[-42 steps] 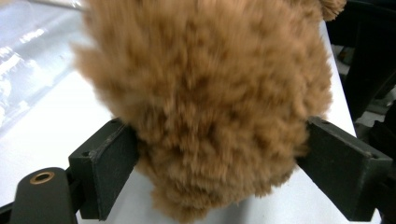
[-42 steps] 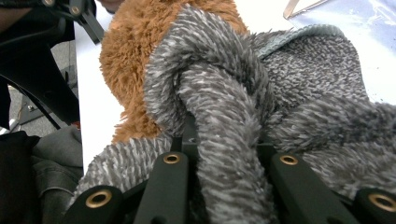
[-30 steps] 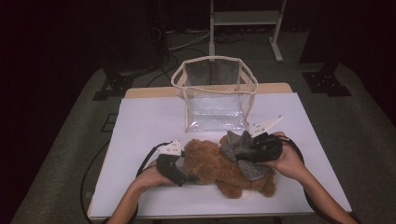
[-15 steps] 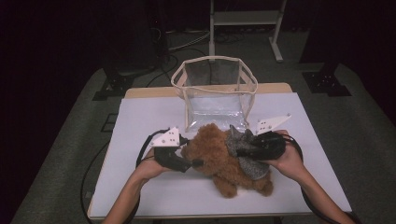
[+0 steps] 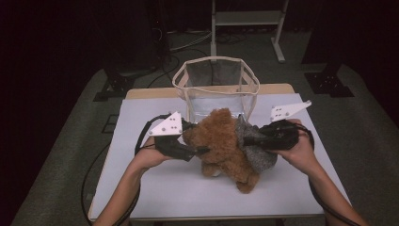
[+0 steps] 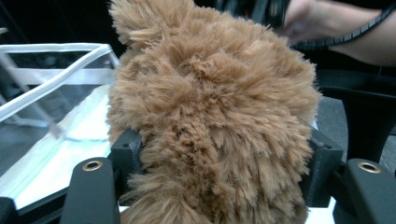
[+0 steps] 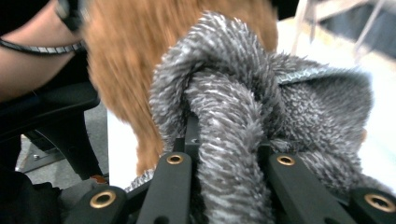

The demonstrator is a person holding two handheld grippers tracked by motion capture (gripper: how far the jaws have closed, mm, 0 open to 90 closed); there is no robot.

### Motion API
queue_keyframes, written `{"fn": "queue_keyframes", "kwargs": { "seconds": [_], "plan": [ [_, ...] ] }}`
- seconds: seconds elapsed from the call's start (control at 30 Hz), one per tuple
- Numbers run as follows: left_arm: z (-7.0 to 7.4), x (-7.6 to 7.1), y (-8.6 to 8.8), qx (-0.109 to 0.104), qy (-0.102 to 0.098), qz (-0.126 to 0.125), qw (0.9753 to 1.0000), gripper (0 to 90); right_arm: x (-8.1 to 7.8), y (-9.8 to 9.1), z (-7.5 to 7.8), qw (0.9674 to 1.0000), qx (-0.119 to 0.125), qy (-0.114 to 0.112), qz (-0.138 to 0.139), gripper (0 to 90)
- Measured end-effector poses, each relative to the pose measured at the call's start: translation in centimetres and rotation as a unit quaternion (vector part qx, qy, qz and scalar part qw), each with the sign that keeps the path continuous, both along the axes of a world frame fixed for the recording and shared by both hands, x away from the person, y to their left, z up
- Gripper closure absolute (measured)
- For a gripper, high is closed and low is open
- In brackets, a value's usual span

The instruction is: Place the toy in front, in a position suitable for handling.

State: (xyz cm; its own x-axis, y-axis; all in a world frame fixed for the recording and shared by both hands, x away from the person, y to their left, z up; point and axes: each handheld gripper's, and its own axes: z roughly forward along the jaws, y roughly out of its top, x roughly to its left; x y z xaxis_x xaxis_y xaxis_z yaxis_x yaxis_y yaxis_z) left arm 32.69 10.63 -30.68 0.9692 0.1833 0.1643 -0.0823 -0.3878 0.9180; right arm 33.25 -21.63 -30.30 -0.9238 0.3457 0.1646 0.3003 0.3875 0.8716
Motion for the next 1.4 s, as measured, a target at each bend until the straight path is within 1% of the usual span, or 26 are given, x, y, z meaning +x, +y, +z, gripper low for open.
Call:
{"fn": "queue_keyframes", "kwargs": {
  "seconds": [0.1, 0.17, 0.2, 0.23, 0.33, 0.4, 0.43, 0.5, 0.53, 0.6, 0.7, 0.77, 0.8, 0.83, 0.87, 0.9, 0.93, 1.0, 1.13, 1.23, 1.3, 1.4],
  "plan": [
    [0.6, 0.0, -2.1, 0.005, -0.014, -0.010, 0.9998, 32.4, -0.1, -0.5, 3.3, 0.9997, -0.004, -0.026, 0.001, 76.1],
    [1.2, 0.0, -3.4, 0.012, -0.023, -0.019, 0.9995, 32.3, -0.2, -0.5, 5.5, 0.9991, -0.010, -0.039, 0.008, 75.9],
    [1.6, -0.1, -4.2, 0.019, -0.029, -0.023, 0.9991, 32.2, -0.2, -0.3, 6.4, 0.9986, -0.021, -0.047, 0.010, 75.8],
    [1.8, -0.1, -4.7, 0.025, -0.034, -0.026, 0.9988, 32.1, -0.2, 0.1, 7.5, 0.9975, -0.037, -0.058, 0.012, 75.8],
    [2.3, -0.1, -6.4, 0.033, -0.044, -0.037, 0.9978, 32.0, -0.2, 0.9, 9.4, 0.9950, -0.065, -0.074, 0.020, 75.6],
    [2.6, -0.3, -7.4, 0.035, -0.051, -0.047, 0.9970, 31.8, -0.2, 1.5, 10.0, 0.9935, -0.081, -0.077, 0.024, 75.6],
    [2.8, -0.4, -7.9, 0.037, -0.054, -0.049, 0.9967, 31.5, -0.2, 1.7, 10.1, 0.9928, -0.091, -0.074, 0.025, 75.6],
    [2.8, -0.3, -8.5, 0.053, -0.056, -0.044, 0.9961, 28.3, -0.4, 1.8, 9.5, 0.9903, -0.118, -0.071, 0.018, 75.6],
    [2.7, -0.2, -8.7, 0.055, -0.058, -0.043, 0.9959, 26.8, -0.4, 1.5, 9.1, 0.9905, -0.118, -0.069, 0.014, 75.6],
    [2.5, -0.1, -8.8, 0.049, -0.051, -0.037, 0.9968, 21.8, -0.3, 0.5, 8.3, 0.9925, -0.106, -0.059, 0.007, 75.9],
    [2.5, -0.1, -8.6, 0.038, -0.038, -0.018, 0.9984, 15.2, -0.2, -0.6, 7.7, 0.9937, -0.100, -0.051, -0.004, 75.9],
    [2.5, 0.1, -8.4, 0.034, -0.025, -0.013, 0.9990, 14.6, -0.1, -1.3, 7.6, 0.9948, -0.091, -0.046, -0.009, 75.9],
    [2.4, 0.3, -8.4, 0.034, -0.018, -0.019, 0.9991, 16.0, -0.1, -1.5, 7.7, 0.9950, -0.090, -0.043, -0.011, 75.9],
    [2.3, 0.4, -8.4, 0.031, -0.013, -0.029, 0.9990, 22.6, -0.1, -1.6, 7.7, 0.9950, -0.090, -0.044, -0.011, 75.9],
    [2.1, 0.5, -8.4, 0.029, -0.011, -0.036, 0.9989, 25.5, -0.1, -1.6, 7.7, 0.9949, -0.090, -0.044, -0.010, 75.9],
    [2.1, 0.5, -8.5, 0.028, -0.013, -0.039, 0.9988, 31.6, -0.2, -1.6, 7.7, 0.9948, -0.091, -0.044, -0.006, 75.9],
    [2.0, 0.4, -8.6, 0.027, -0.014, -0.039, 0.9988, 33.8, -0.2, -1.5, 7.8, 0.9947, -0.092, -0.044, -0.005, 75.9],
    [2.0, 0.3, -8.8, 0.030, -0.017, -0.038, 0.9987, 38.0, -0.2, -1.3, 8.0, 0.9941, -0.098, -0.046, -0.002, 75.8],
    [2.3, 0.0, -8.8, 0.038, -0.026, -0.037, 0.9983, 40.9, -0.1, -0.1, 8.4, 0.9928, -0.109, -0.049, 0.012, 75.7],
    [2.4, -0.2, -8.4, 0.044, -0.030, -0.035, 0.9979, 42.0, 0.0, 0.9, 8.5, 0.9913, -0.119, -0.053, 0.022, 75.6],
    [2.4, -0.2, -8.1, 0.041, -0.032, -0.036, 0.9980, 42.5, 0.0, 1.2, 8.6, 0.9908, -0.122, -0.053, 0.025, 75.5],
    [2.3, -0.1, -7.7, 0.029, -0.030, -0.038, 0.9984, 43.7, -0.2, 1.4, 8.9, 0.9901, -0.126, -0.057, 0.024, 75.3]
  ]
}}
